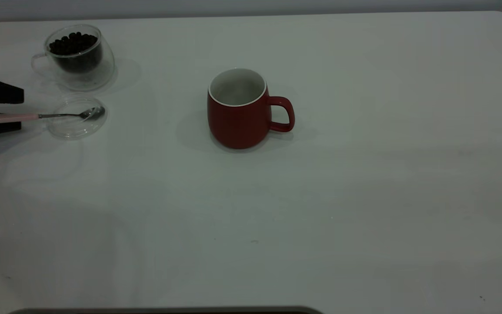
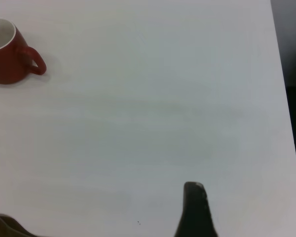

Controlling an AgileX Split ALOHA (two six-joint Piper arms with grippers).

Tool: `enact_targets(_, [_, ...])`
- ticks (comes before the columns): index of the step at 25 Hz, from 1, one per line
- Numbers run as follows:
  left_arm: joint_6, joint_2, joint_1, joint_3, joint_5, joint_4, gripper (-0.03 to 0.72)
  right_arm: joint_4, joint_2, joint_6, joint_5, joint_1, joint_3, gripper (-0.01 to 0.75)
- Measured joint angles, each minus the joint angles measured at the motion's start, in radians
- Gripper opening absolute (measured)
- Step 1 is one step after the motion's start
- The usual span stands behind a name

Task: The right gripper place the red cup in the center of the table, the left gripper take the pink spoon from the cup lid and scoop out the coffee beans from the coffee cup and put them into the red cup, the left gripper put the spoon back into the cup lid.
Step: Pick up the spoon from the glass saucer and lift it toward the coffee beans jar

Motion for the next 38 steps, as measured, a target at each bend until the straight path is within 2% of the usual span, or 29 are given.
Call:
enact_targets(8, [-0.041,0.000,-0.001,0.000,0.010,0.038,0.661,0.000,0.000,0.000,0.000,0.000,0.000,0.591])
enact_targets(11, [-0.041,0.000,-0.001,0.000,0.010,0.039,0.622,0.000,0.000,0.000,0.000,0.000,0.000,0.591])
enact_targets(16, [-0.041,0.000,-0.001,0.000,0.010,0.039,0.491,0.000,0.000,0.000,0.000,0.000,0.000,0.591])
enact_targets(26, [-0.015,0.000,-0.001,0.000,0.012,0.043,0.123,0.000,0.000,0.000,0.000,0.000,0.000,0.591])
enact_targets(38, [-0.010,-0.098,0.034,-0.001,0.040,0.173,0.119,0.000,0.000,0.000,0.000,0.000,0.000,0.591])
